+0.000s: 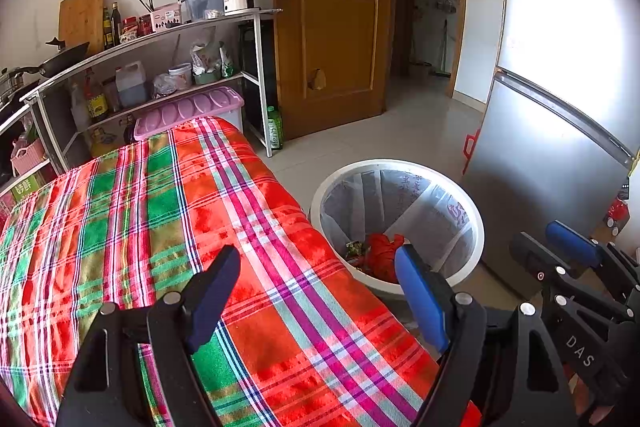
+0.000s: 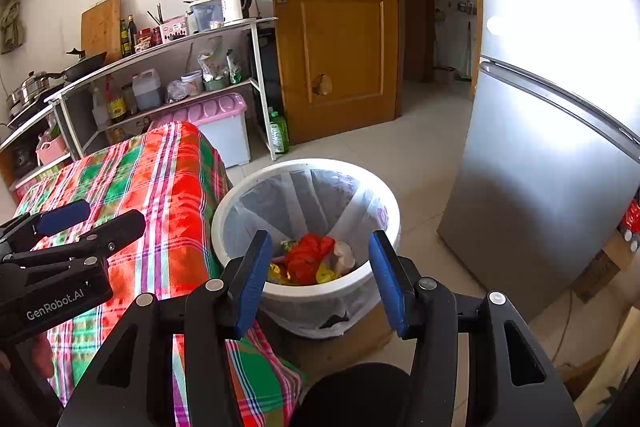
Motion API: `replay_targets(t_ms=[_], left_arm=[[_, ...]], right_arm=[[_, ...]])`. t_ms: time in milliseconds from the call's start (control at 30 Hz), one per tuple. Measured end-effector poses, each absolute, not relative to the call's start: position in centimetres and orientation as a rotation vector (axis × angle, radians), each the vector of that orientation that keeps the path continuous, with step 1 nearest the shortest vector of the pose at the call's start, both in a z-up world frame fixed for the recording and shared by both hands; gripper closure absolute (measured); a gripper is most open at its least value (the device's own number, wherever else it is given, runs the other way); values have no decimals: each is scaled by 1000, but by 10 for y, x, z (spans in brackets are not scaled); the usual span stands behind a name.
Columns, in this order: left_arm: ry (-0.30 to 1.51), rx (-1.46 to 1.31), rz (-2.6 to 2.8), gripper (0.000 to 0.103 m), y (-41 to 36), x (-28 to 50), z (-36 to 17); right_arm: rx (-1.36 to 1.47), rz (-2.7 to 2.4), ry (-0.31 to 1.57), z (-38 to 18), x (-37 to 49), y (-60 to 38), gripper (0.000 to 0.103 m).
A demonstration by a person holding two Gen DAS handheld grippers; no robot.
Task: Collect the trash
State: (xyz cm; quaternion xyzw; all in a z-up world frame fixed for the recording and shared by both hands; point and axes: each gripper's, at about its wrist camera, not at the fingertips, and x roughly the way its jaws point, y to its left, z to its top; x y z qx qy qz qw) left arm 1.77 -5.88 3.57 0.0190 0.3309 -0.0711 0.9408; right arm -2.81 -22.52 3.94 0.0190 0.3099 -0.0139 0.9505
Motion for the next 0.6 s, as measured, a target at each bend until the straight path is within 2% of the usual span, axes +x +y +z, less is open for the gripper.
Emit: replay_targets(t_ms=[600], left_arm=[[676,41,-145,22,-58,18,36]], right_arm=[[40,-26,629,40,-29,-225,52]])
